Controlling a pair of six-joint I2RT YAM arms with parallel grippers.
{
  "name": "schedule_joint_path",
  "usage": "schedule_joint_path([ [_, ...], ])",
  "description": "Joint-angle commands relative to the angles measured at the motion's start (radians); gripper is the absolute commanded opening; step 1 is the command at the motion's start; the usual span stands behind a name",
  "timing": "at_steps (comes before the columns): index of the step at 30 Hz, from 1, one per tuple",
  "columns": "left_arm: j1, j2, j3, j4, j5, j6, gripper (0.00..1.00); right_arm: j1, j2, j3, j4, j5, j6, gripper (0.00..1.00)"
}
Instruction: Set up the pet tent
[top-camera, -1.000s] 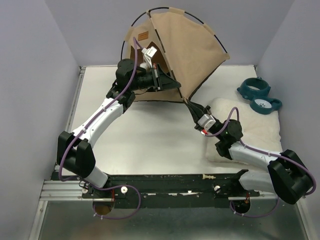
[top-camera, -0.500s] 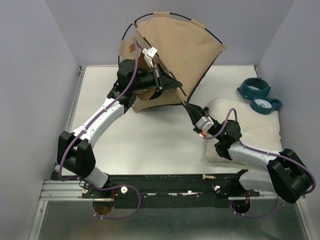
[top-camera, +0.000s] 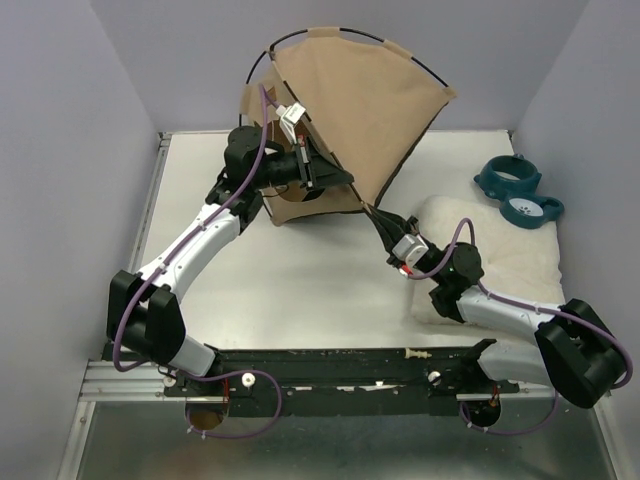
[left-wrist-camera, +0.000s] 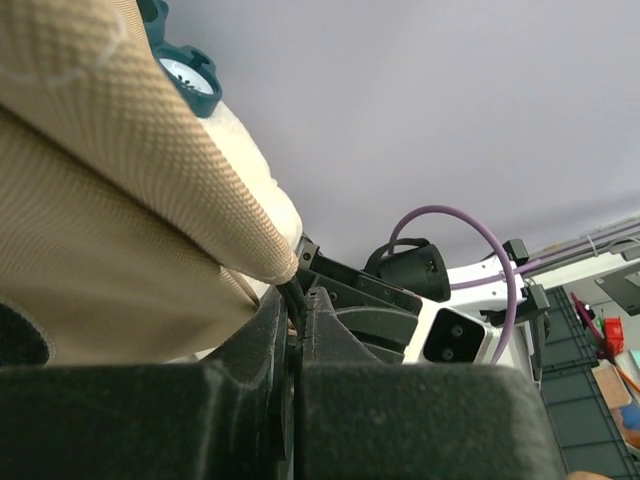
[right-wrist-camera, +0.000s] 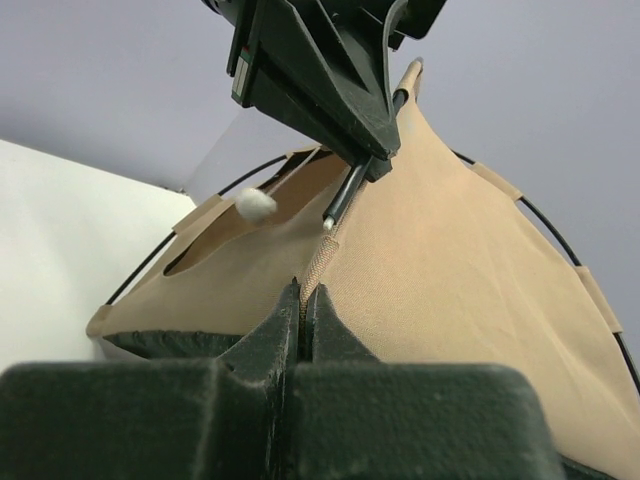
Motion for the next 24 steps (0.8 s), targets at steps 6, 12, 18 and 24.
schedule_joint_path([
  [6, 0.070, -0.030, -0.005, 0.101, -0.135, 0.029, 0.00, 0.021, -0.025, -0.039, 0.022, -0.080, 0.021, 0.01],
  [12, 0.064, -0.018, 0.007, 0.095, -0.148, 0.032, 0.00, 0.021, -0.031, -0.036, 0.006, -0.105, 0.014, 0.01],
  [18, 0.044, -0.015, 0.005, 0.103, -0.157, 0.025, 0.00, 0.023, -0.023, -0.030, 0.002, -0.128, 0.007, 0.01],
  [24, 0.035, -0.011, 0.001, 0.112, -0.163, 0.018, 0.00, 0.026, -0.020, -0.025, -0.020, -0.142, -0.004, 0.01],
])
